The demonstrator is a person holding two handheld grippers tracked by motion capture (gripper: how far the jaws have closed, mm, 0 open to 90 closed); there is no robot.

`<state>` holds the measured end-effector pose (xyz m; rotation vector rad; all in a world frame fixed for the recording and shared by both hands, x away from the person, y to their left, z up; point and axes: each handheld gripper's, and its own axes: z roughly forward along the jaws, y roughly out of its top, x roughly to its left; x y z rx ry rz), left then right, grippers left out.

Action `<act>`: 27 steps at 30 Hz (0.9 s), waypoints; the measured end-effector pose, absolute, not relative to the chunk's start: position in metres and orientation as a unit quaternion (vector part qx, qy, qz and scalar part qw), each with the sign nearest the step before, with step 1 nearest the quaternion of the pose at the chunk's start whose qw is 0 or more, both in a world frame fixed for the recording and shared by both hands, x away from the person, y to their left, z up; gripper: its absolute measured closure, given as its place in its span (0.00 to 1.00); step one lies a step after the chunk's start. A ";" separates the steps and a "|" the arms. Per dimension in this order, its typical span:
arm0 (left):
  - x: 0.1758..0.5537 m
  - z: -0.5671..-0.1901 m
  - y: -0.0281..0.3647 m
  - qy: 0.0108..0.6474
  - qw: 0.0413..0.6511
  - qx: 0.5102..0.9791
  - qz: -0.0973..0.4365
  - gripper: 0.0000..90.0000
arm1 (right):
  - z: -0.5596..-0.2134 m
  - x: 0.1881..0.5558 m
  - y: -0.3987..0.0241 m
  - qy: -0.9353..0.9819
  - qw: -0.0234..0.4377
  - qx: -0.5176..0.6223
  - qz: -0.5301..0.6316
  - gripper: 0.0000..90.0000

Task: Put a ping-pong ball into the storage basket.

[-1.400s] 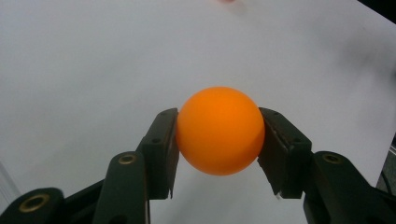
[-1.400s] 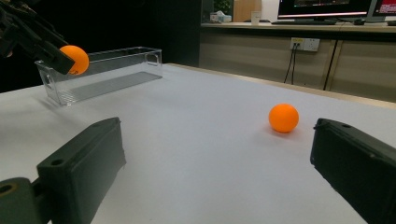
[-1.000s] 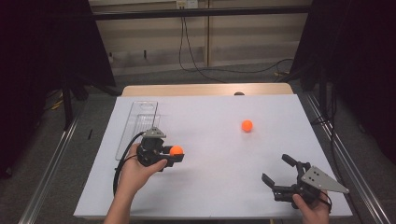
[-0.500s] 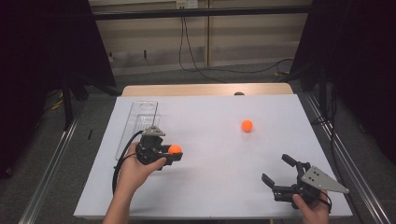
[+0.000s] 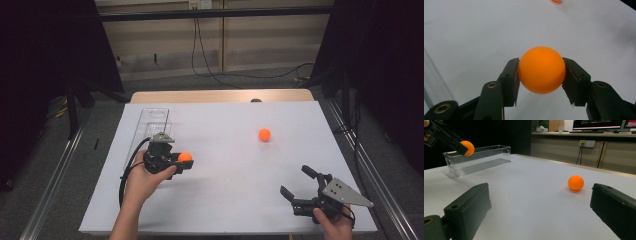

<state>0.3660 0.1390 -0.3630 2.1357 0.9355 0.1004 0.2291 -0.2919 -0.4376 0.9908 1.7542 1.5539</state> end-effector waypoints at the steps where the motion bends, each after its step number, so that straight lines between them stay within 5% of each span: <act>1: 0.366 -0.362 0.140 0.369 0.394 0.841 0.038 0.56 | -0.438 0.229 -0.292 0.659 0.294 0.372 0.584 0.03; 27: 0.372 -0.352 0.150 0.388 0.402 0.828 0.055 0.57 | -0.438 0.229 -0.292 0.657 0.295 0.373 0.584 0.03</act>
